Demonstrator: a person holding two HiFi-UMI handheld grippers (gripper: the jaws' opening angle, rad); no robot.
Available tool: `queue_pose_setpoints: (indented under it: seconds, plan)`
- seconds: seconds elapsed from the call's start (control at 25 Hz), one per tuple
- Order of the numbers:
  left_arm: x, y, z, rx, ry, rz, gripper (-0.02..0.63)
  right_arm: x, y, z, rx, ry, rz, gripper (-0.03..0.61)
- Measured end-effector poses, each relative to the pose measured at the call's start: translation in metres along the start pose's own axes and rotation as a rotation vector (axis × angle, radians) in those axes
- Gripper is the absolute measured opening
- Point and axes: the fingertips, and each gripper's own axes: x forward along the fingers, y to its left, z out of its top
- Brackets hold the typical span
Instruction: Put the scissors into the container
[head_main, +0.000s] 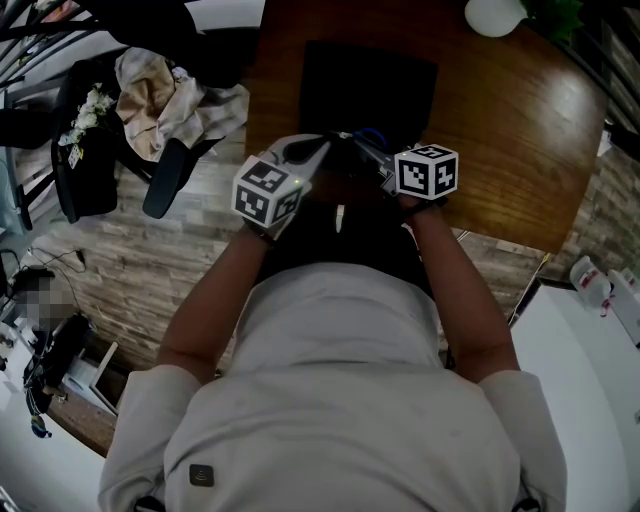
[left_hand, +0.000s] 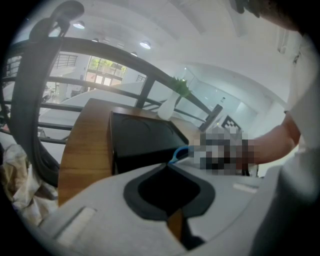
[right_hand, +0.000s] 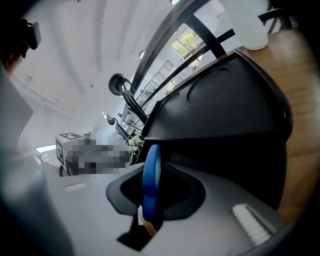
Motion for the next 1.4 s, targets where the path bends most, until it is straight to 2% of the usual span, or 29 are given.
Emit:
queue_pose_setpoints:
  seconds: [0.84, 1.12, 1.4]
  plan:
    - [-0.006, 0.005, -0.004, -0.025, -0.005, 0.003, 0.003, 0.013, 0.005, 0.000, 0.015, 0.021, -0.012, 0.078]
    - [-0.007, -0.004, -0.003, -0.042, -0.009, -0.010, 0.003, 0.010, 0.008, 0.000, 0.011, 0.019, -0.026, 0.124]
    - [-0.009, -0.011, -0.001, -0.067, -0.023, -0.028, 0.003, 0.009, 0.008, -0.007, -0.047, 0.038, -0.075, 0.190]
